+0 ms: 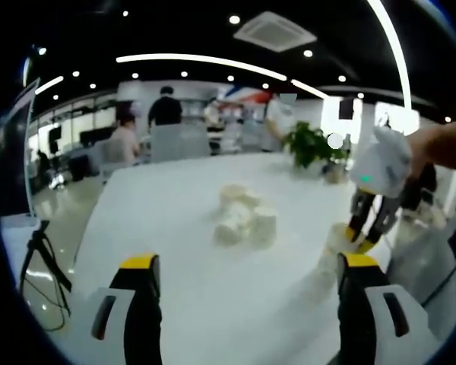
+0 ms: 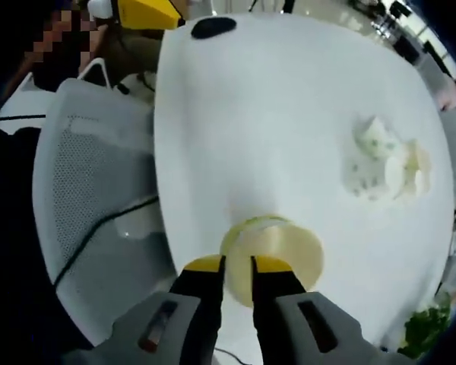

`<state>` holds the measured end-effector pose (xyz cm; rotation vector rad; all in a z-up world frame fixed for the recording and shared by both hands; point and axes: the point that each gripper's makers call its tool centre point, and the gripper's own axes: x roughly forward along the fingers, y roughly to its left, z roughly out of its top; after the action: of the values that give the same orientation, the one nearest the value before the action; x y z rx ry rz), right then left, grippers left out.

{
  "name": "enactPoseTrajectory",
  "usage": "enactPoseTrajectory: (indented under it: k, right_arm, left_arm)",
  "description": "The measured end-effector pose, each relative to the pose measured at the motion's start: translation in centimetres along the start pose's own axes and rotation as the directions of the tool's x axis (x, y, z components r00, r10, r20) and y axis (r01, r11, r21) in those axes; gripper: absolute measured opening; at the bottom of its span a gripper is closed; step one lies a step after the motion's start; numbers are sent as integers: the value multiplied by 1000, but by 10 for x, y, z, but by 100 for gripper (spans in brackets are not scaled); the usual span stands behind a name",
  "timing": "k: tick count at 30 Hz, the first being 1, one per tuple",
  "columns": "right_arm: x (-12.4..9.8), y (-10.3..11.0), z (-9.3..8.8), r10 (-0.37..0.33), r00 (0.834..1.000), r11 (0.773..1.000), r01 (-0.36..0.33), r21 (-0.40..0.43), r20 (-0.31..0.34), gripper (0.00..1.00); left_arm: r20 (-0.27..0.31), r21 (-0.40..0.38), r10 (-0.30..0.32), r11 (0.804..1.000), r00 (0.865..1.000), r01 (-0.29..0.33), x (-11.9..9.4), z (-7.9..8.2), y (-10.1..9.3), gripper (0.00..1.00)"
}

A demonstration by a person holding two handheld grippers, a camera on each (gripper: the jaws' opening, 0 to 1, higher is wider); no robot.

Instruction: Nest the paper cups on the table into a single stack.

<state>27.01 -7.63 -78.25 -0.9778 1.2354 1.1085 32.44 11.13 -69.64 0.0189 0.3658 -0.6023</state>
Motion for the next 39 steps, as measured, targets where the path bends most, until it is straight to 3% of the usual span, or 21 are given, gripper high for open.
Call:
enactPoseTrajectory:
  k: [7,10,12,15,16,19,20,22,24,27,30,31,34,37,38,39]
  right_arm:
    - [-16,-2,4,14,997,999,-16,30,80,20]
    - [-28,-7,9,2,989,999,-8,42,147,23]
    - [-37,-18,17,-34,971,998,19,64,237,26]
    - [-52,-34,24,-81,930,993,43,112,358,44]
    - [-54,-36,24,-86,925,992,46,114,370,46]
    - [-69,-54,16,-154,889,983,95,157,431,46]
    - [-77,-63,16,-199,857,978,138,159,475,47]
    - [-86,-74,10,-259,810,963,174,206,526,53]
    - [-91,-82,2,-302,780,946,173,274,549,54]
    - [-103,-94,-11,-376,695,912,158,379,613,55]
    - [-113,-104,-27,-442,634,880,170,444,634,59]
    - [-118,-109,-35,-478,599,863,182,472,643,61]
    - [-121,-110,-51,-510,560,848,199,491,653,69]
    - [-117,-106,-63,-505,543,853,198,483,671,80]
    - [-116,-105,-64,-502,525,855,185,484,687,87]
    - [-117,-103,-64,-515,482,845,148,514,709,92]
  left_arm:
    - [1,-1,1,1000,1000,-1,0,0,-1,95]
    - [10,-7,-4,1000,1000,4,1,1,-3,95]
    - [19,-9,-3,1000,1000,3,1,4,-3,96]
    - [12,-13,-1,1000,1000,1,2,5,-3,96]
    - [12,-14,-2,1000,1000,2,2,5,-3,97]
    - [19,-8,-5,1000,1000,6,3,7,-4,97]
    - [18,-5,-8,1000,1000,8,4,8,-5,98]
    - [24,1,-12,1000,1000,12,4,10,-5,98]
    - [26,2,-14,1000,1000,14,5,11,-5,98]
    - [35,-3,-11,1000,999,11,5,13,-5,98]
    - [36,-17,-7,1000,999,8,6,12,-4,98]
    - [34,-18,-8,1000,999,8,6,12,-5,98]
    - [20,-2,-8,1000,1000,8,8,6,-8,98]
    - [5,26,17,1000,1000,-17,10,1,-4,98]
    - [-4,51,24,998,1000,-24,10,0,-2,98]
    - [-11,68,30,997,999,-29,11,-1,-1,98]
